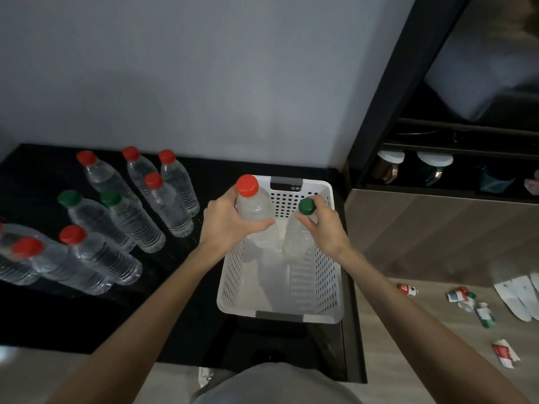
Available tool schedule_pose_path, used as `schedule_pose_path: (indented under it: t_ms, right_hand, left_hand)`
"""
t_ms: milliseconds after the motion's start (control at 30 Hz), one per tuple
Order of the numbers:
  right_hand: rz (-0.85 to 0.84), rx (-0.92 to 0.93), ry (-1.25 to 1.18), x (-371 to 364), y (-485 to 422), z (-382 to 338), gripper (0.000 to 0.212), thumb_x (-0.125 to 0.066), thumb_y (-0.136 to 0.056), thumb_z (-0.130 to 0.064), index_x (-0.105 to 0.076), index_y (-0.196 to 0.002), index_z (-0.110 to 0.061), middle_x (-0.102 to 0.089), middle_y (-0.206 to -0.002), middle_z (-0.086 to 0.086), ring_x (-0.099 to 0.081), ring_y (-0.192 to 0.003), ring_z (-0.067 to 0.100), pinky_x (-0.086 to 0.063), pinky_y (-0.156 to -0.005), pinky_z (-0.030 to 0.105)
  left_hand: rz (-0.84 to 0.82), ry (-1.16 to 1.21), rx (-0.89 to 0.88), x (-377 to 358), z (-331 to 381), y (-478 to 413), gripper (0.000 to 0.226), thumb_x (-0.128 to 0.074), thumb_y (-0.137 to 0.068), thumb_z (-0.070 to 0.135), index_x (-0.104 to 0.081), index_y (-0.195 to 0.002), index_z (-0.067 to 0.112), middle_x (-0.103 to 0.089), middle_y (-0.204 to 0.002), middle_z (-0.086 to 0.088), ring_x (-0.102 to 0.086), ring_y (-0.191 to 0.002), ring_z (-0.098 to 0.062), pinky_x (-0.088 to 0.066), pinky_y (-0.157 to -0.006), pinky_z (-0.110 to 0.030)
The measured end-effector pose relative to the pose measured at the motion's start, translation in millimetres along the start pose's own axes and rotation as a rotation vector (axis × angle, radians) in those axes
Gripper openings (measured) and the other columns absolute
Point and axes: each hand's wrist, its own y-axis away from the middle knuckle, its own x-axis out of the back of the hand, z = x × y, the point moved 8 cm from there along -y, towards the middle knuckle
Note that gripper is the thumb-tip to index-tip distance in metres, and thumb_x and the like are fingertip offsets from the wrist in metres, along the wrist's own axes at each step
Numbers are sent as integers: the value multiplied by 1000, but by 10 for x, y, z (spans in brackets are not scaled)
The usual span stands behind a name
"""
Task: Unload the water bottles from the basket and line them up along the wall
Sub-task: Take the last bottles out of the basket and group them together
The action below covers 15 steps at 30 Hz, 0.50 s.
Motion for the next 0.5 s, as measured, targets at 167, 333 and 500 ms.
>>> schedule_pose_path:
  t_ms: [167, 333, 500]
  right_hand:
    - [-87, -52, -87, -232, 2, 137, 43, -74, -84, -22, -48, -116, -14, -63, -114, 0, -58, -102, 11, -43, -81, 11]
    - [-102, -65, 46, -335, -33, 285, 71, -86, -68, -23, -50, -128, -12, -62, -122, 1, -57, -113, 17, -44, -100, 30]
    - [-79, -2, 73, -304, -68, 171, 63, -85, -69, -28, -55, -122, -14, -66, -119, 2, -60, -112, 20, -46, -98, 32]
  left_hand:
    - [83, 52, -3, 274, 84, 121, 66, -89, -60, 39, -62, -116, 16, -71, -104, 5, -68, -92, -8, -51, -80, -16]
    - [174, 88, -5, 532, 115, 238, 65, -87, -62, 41, -62, -115, 16, -72, -100, 6, -67, -88, -1, -53, -77, -14]
    - [287, 128, 41, 798, 125, 375, 63, -86, -59, 43, -61, -113, 20, -69, -96, 16, -66, -85, 7, -51, -72, -9]
